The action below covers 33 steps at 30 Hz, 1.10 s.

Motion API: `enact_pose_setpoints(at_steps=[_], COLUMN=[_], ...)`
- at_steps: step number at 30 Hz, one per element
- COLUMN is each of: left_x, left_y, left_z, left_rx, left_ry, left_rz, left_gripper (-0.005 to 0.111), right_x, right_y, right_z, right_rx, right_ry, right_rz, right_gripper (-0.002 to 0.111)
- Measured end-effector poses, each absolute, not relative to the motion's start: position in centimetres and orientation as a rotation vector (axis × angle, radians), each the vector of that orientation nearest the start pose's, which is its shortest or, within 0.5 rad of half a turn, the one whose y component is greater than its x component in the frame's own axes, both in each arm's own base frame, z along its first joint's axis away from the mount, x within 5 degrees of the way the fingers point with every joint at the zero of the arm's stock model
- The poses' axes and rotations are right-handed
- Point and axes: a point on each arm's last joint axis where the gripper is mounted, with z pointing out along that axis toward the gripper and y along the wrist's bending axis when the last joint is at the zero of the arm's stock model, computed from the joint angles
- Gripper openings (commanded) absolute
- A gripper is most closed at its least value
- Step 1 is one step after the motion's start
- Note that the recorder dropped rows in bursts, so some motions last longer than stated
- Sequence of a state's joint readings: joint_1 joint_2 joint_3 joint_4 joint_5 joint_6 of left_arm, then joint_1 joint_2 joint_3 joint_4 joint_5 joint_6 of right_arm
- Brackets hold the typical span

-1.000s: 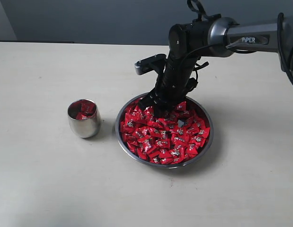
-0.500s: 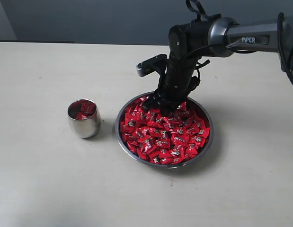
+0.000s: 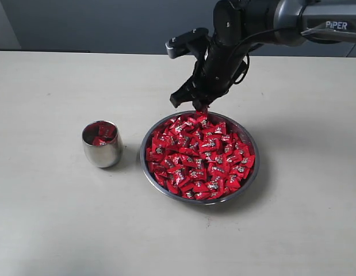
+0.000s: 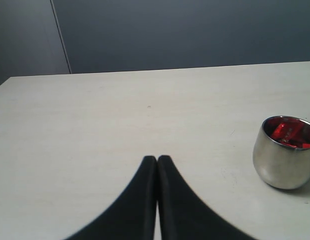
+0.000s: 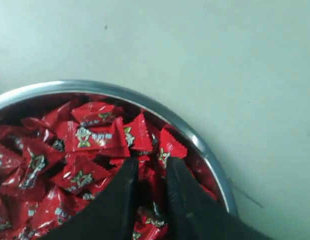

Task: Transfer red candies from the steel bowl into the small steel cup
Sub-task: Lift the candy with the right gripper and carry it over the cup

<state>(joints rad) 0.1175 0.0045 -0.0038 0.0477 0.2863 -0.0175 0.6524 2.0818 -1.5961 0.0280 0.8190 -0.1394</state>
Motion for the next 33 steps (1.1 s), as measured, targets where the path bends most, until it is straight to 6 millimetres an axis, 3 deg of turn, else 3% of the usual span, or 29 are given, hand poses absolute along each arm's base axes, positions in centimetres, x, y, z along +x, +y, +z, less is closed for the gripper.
enact_pose_setpoints(at_steps=[7, 13, 17, 26, 33], left_x=[5.4, 5.4, 5.4, 5.4, 5.4], left_y=[0.8, 0.8, 0.8, 0.8, 0.8], left_z=[18.8, 18.8, 18.8, 18.8, 18.8], left_rx=[-0.089, -0.089, -0.089, -0.089, -0.089], left_ry=[1.769, 1.769, 1.769, 1.769, 1.769], left_rz=[0.117, 0.117, 0.117, 0.117, 0.117], left_gripper=[0.000, 0.000, 0.000, 0.000, 0.000], right_x=[35.7, 36.0, 35.5, 34.2, 33.0], right_y=[27.6, 29.3, 30.8, 33.6, 35.0], right_z=[21.1, 22.3, 22.6, 19.7, 19.1], right_rx=[-0.903, -0.817, -0.932, -1.198, -1.311], right_ry=[2.468, 2.330, 2.198, 1.978, 1.729], right_rz=[0.250, 0.505, 0.689, 0.968, 1.220], right_gripper=[-0.001, -0.001, -0.001, -0.001, -0.001])
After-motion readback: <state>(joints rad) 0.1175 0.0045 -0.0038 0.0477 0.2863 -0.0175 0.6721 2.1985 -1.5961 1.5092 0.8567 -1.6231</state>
